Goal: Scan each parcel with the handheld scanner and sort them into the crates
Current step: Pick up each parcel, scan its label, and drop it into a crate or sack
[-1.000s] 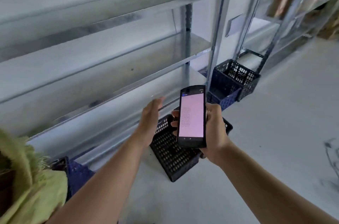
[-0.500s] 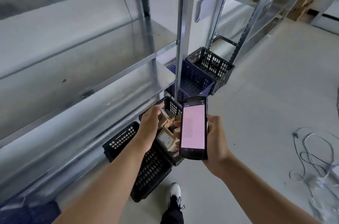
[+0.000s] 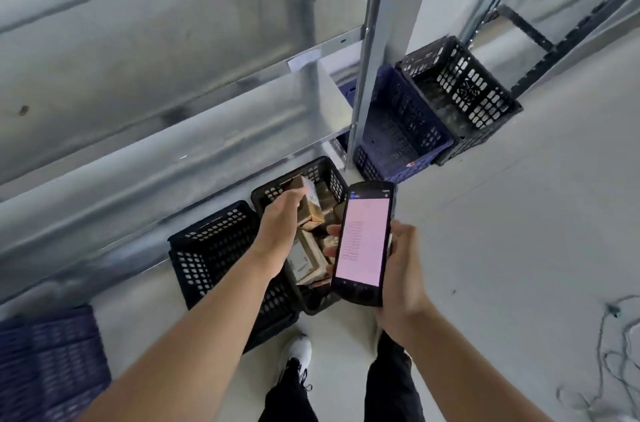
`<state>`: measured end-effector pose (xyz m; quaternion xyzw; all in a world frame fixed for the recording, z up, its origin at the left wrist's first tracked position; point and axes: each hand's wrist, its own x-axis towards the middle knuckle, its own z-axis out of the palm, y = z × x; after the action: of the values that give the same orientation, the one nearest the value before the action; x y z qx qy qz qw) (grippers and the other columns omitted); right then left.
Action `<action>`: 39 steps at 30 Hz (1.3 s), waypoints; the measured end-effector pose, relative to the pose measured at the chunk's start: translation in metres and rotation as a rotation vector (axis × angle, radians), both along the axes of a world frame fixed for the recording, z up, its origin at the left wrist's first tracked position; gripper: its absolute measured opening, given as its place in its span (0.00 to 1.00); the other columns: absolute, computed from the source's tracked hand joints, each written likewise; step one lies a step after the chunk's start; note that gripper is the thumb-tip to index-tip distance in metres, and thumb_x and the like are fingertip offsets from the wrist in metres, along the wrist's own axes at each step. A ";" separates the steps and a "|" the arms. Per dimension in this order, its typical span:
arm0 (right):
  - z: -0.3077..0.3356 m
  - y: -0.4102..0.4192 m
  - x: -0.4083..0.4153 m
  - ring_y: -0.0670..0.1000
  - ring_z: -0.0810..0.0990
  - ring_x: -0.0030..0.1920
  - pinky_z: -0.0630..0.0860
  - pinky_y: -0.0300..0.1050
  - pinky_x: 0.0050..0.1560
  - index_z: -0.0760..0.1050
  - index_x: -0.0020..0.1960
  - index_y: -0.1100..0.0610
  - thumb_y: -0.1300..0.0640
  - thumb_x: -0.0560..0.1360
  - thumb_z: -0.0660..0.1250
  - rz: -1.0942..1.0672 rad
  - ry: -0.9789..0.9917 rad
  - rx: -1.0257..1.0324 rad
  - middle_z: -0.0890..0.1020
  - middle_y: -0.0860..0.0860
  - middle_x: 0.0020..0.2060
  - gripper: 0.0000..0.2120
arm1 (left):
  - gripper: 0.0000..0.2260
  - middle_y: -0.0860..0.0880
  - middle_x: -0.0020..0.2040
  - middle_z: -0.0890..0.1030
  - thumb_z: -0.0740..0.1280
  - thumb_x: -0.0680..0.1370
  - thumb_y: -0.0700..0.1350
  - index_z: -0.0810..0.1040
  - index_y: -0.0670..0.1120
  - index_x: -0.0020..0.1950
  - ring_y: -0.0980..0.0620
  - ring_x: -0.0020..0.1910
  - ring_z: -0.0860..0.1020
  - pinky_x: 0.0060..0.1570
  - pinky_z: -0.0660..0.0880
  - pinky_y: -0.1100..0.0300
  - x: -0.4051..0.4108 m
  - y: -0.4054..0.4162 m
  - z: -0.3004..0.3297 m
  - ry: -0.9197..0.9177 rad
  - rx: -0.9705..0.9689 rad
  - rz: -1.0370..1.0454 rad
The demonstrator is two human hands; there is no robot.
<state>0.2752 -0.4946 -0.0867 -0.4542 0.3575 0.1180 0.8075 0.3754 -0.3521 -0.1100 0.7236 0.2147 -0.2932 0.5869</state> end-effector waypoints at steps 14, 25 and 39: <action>-0.186 -0.086 0.111 0.54 0.85 0.42 0.82 0.46 0.41 0.82 0.63 0.61 0.44 0.85 0.48 0.265 0.186 0.016 0.86 0.64 0.56 0.30 | 0.10 0.57 0.44 0.77 0.61 0.86 0.50 0.76 0.56 0.46 0.61 0.41 0.73 0.44 0.68 0.60 0.071 -0.061 -0.188 0.107 0.031 0.276; -0.380 -0.062 0.150 0.59 0.88 0.53 0.82 0.57 0.54 0.79 0.69 0.53 0.37 0.85 0.46 0.387 0.167 -0.118 0.87 0.58 0.58 0.31 | 0.29 0.48 0.67 0.79 0.71 0.82 0.49 0.67 0.55 0.82 0.54 0.53 0.84 0.50 0.81 0.62 0.088 -0.025 -0.413 0.094 0.192 0.221; -0.455 -0.053 0.148 0.55 0.86 0.45 0.82 0.46 0.43 0.81 0.66 0.56 0.40 0.85 0.47 0.424 0.169 -0.086 0.88 0.60 0.56 0.31 | 0.45 0.50 0.75 0.73 0.76 0.67 0.61 0.60 0.67 0.81 0.45 0.72 0.74 0.70 0.74 0.45 0.109 -0.005 -0.521 0.077 0.499 0.046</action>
<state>0.4231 -0.5471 -0.5416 -0.5415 0.3250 0.3073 0.7118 0.4845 -0.3568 -0.6306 0.8293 0.3191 -0.2447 0.3880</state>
